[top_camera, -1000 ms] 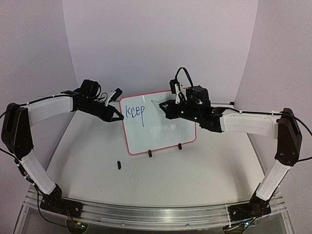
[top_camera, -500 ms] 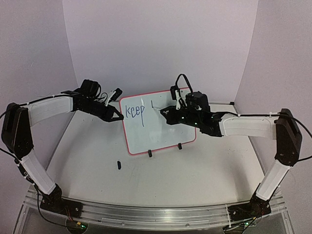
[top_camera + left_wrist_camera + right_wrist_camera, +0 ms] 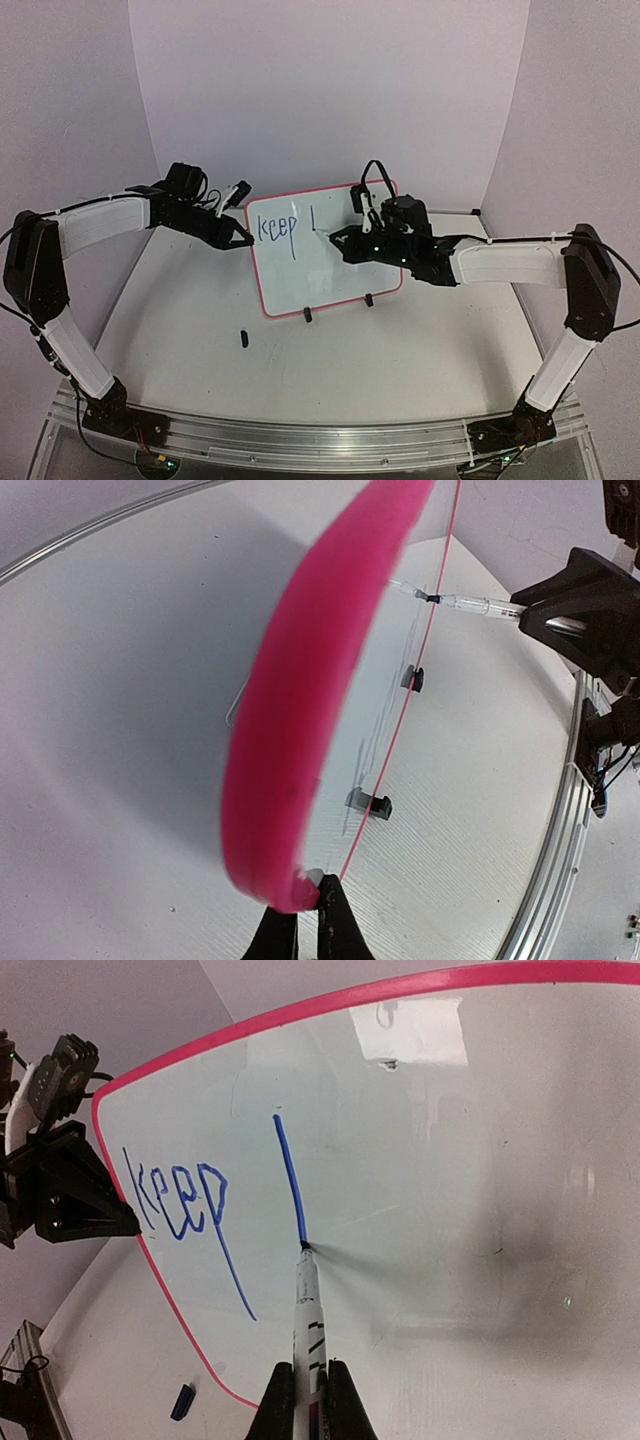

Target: Write a sentence on the whiteboard

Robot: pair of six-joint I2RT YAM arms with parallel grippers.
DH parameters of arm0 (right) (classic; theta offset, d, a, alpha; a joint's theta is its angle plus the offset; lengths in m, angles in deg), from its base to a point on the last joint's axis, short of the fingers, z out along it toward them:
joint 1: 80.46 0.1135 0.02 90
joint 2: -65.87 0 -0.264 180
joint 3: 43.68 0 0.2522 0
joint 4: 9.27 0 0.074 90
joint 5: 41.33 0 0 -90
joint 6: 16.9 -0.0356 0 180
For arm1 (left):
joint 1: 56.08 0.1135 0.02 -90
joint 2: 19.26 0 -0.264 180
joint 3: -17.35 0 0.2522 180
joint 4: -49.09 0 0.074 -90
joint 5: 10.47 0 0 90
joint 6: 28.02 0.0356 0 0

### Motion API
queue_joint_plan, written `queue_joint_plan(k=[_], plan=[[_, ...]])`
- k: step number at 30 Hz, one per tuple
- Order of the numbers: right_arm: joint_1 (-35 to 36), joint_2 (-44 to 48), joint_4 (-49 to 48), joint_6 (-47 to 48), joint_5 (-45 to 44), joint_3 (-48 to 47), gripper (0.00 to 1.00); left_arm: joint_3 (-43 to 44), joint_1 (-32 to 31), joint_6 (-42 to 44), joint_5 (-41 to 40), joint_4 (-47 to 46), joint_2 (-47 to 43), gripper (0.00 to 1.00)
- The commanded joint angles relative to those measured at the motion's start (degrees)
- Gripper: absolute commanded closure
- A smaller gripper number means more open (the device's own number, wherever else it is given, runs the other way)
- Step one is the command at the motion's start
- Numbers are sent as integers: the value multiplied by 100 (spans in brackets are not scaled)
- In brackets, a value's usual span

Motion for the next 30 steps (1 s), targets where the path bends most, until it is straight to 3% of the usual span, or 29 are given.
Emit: queue_joint_plan(k=[1,30], plan=[[-45,334,-227,-49,22,-82,100,15,-239,331,-326,292,270,100],[-39,72,-120,4,-124,-364,100,18,-254,342,-321,308,267,100]])
